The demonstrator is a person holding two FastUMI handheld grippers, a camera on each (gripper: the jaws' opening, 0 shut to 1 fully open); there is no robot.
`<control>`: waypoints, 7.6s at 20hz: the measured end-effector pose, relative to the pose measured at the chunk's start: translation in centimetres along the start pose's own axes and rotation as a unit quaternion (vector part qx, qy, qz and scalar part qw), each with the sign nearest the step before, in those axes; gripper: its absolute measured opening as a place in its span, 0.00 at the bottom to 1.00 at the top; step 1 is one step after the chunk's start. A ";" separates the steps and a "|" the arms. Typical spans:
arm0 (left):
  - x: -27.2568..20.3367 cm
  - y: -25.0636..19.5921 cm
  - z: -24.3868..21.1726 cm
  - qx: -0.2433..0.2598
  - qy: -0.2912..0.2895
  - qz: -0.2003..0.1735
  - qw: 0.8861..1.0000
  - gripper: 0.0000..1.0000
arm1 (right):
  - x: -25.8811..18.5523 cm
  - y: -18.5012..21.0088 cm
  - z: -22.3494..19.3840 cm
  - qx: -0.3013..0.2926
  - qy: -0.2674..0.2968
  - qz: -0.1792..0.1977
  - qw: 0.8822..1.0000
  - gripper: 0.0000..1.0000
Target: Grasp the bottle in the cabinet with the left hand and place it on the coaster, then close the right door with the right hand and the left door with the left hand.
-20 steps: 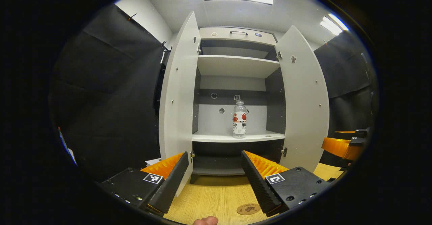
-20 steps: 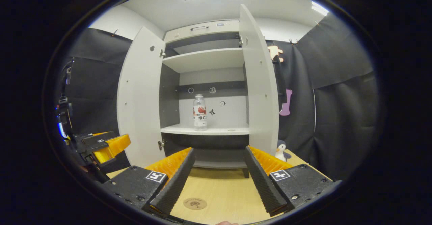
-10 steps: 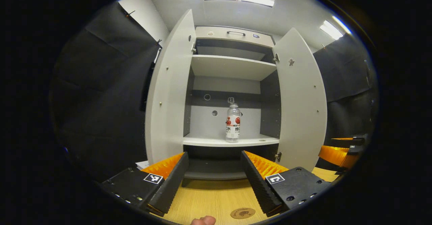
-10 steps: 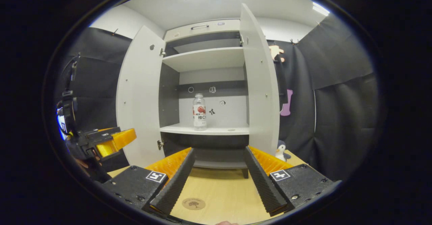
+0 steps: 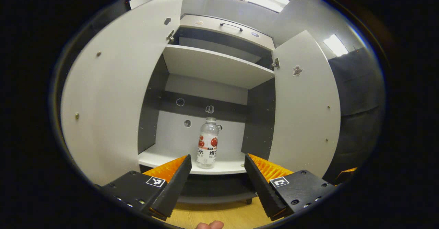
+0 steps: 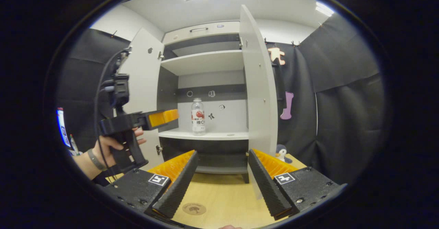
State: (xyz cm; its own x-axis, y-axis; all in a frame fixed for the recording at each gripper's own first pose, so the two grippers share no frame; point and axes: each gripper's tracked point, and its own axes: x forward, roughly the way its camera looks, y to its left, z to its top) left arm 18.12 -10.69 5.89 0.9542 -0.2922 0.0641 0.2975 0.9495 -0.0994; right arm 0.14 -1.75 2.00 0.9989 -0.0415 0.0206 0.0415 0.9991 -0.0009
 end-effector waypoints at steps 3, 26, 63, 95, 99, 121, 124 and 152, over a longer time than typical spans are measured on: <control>5.8 0.4 -1.0 0.013 0.018 -0.001 1.000 0.99 | -0.3 -0.6 0.3 0.006 0.000 -0.012 1.000 0.96; 17.9 5.4 -3.1 0.053 0.056 0.042 0.996 0.76 | 1.3 -2.8 -0.5 0.013 0.016 -0.040 0.999 0.97; -12.4 -4.2 -29.5 0.046 0.063 0.043 0.996 0.75 | -1.4 -1.1 -0.5 -0.027 0.067 -0.021 0.997 0.97; -15.9 -0.2 -5.7 0.045 -0.005 0.097 0.994 0.95 | 2.4 -12.1 13.1 -0.030 -0.086 -0.117 0.989 0.96; -16.7 -0.2 -6.0 0.032 0.000 0.094 0.995 0.99 | 5.3 -16.8 16.9 -0.076 -0.106 -0.160 0.979 0.96; -18.7 4.0 -6.0 0.018 0.010 0.138 0.990 0.95 | 12.6 -5.5 15.5 -0.042 -0.069 -0.023 0.996 0.94; -19.1 5.1 -5.9 0.023 0.011 0.151 0.988 0.95 | 14.4 -3.3 15.6 -0.035 -0.070 -0.002 0.997 0.94; -21.6 22.4 10.4 0.070 -0.138 0.295 0.943 0.99 | 0.7 2.7 -0.7 -0.040 -0.005 0.058 0.997 0.95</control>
State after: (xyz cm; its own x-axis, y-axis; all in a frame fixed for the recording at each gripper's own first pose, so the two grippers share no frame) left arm 3.84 18.08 12.63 0.9025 0.3132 0.2956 -0.3072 0.9492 -0.0680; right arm 0.94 0.90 1.35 0.9968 0.0758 0.0260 -0.0733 0.9937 -0.0847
